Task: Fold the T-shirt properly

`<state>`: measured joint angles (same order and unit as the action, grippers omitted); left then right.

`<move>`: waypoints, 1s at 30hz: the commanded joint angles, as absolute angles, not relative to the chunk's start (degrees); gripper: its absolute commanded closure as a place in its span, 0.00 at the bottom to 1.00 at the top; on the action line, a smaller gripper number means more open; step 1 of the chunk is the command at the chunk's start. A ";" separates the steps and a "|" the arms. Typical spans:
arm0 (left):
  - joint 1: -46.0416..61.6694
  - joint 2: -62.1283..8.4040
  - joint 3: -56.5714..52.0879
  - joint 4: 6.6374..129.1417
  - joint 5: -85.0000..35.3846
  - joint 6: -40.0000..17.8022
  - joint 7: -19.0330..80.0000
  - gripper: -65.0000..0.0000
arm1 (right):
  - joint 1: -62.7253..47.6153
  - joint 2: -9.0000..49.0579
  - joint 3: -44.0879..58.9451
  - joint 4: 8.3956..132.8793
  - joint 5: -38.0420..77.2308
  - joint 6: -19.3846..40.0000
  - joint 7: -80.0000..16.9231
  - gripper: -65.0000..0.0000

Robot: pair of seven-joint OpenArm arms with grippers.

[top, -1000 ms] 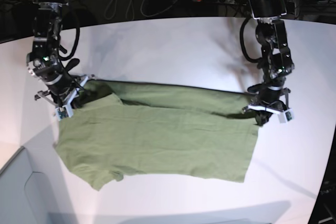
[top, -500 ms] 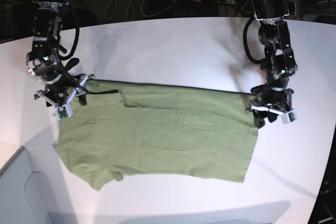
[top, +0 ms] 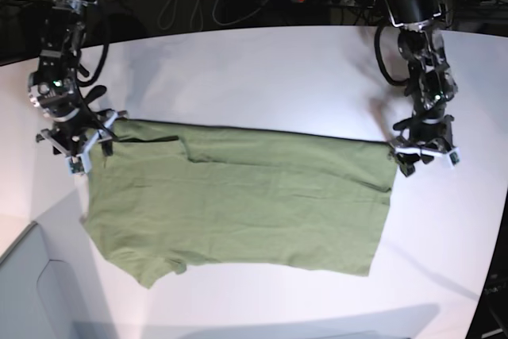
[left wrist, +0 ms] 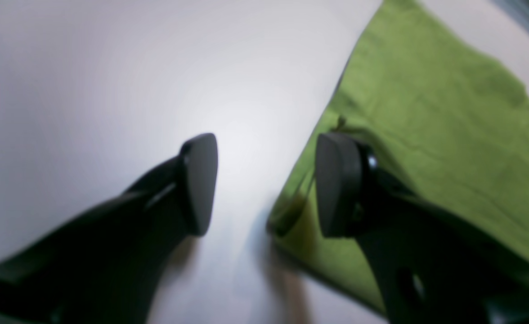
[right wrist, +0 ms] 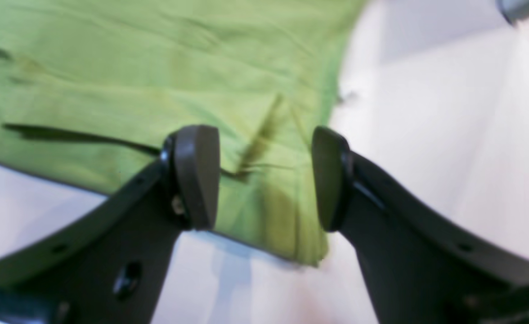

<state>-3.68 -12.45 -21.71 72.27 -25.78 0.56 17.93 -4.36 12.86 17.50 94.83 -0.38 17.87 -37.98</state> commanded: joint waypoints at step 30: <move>-1.63 -10.77 -21.41 68.97 -26.51 -0.04 17.36 0.98 | -7.34 13.58 22.29 92.53 0.22 18.15 -36.35 0.52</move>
<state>-1.78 -10.46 -21.54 68.62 -26.63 -0.23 15.40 -7.97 12.75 22.06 91.55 0.05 17.89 -37.50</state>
